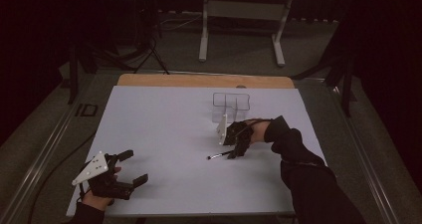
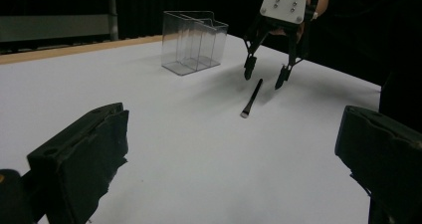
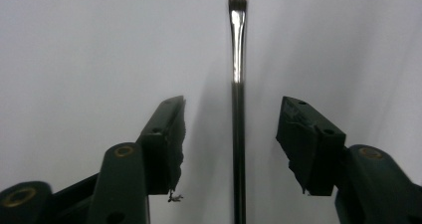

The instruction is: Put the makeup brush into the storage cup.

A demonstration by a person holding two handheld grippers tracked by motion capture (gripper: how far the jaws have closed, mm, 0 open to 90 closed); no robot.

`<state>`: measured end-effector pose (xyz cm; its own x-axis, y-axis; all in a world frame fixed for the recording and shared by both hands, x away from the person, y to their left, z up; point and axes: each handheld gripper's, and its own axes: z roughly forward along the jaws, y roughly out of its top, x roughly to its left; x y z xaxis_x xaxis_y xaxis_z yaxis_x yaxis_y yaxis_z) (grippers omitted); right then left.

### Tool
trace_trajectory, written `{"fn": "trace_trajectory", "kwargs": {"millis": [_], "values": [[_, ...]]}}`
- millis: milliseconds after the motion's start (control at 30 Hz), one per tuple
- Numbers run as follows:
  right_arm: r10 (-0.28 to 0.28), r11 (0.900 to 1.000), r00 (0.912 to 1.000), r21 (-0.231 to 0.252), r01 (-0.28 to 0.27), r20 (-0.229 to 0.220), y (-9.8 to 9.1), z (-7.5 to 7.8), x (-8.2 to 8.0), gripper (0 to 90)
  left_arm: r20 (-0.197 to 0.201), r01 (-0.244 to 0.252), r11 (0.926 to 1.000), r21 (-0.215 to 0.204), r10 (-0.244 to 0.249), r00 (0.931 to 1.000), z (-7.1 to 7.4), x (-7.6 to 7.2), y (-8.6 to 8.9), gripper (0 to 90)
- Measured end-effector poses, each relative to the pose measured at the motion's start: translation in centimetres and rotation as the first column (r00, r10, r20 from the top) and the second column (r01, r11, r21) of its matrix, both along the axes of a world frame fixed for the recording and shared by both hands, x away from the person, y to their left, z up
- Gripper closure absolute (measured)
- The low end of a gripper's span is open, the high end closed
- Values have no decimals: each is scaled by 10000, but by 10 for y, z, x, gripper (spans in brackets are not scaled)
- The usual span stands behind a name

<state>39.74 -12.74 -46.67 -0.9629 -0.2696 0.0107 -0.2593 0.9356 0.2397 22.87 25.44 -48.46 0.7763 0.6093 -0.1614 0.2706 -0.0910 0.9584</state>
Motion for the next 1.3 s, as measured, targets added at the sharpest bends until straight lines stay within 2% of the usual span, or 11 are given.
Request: {"fn": "trace_trajectory", "kwargs": {"millis": [167, 600, 900, 1067, 1233, 1300], "values": [[132, 9997, 9999, -194, -131, 54, 8, -6, -2, 510, -21, 30, 10000, -9, -30, 10000, 0, 0, -1, 16], [511, 9985, 9978, -236, -501, 413, 26, -13, -8, 614, -46, 58, 10000, -29, -58, 10000, 0, 0, -1, 16], [758, 9954, 9949, -637, -716, 669, 37, -18, -12, 687, -41, 83, 9999, -80, -84, 10000, 0, 0, 0, 16], [777, 9940, 9946, -828, -719, 688, 41, -20, -13, 721, -53, 95, 9999, -89, -96, 9999, 0, 0, 0, 16], [793, 9919, 9952, -1044, -730, 576, 42, -20, -16, 827, -49, 105, 9999, -57, -106, 9999, 0, 0, -1, 16], [622, 9928, 9967, -1053, -565, 518, 42, -20, -16, 830, -55, 107, 9999, -54, -108, 9999, 0, 0, -1, 16]]}}
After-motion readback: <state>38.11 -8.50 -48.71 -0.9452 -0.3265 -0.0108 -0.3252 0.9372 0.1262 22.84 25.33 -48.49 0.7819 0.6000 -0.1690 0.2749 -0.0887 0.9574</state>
